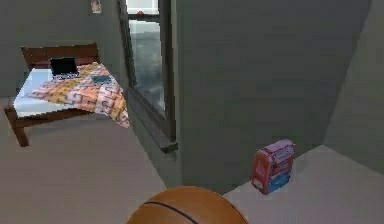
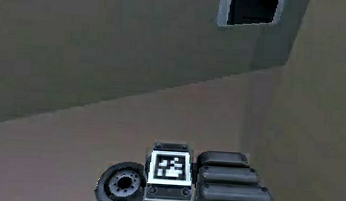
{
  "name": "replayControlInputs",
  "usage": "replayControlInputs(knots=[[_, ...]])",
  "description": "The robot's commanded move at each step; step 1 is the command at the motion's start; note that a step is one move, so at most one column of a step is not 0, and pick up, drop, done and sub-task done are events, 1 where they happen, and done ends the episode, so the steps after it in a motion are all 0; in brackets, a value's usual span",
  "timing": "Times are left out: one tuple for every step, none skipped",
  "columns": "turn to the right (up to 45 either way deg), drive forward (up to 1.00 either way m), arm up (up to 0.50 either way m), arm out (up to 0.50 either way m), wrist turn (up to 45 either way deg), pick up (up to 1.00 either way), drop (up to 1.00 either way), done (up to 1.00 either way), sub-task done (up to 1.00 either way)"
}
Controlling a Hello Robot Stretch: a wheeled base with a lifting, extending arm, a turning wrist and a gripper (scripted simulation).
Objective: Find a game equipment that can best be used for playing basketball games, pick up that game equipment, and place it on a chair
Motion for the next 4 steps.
replayControlInputs(knots=[[45.0,0.0,0.0,0.0,0.0,0.0,0.0,0.0,0.0],[45.0,0.0,0.0,0.0,0.0,0.0,0.0,0.0,0.0],[0.0,1.0,0.0,0.0,0.0,0.0,0.0,0.0,0.0],[6.0,0.0,0.0,0.0,0.0,0.0,0.0,0.0,0.0]])
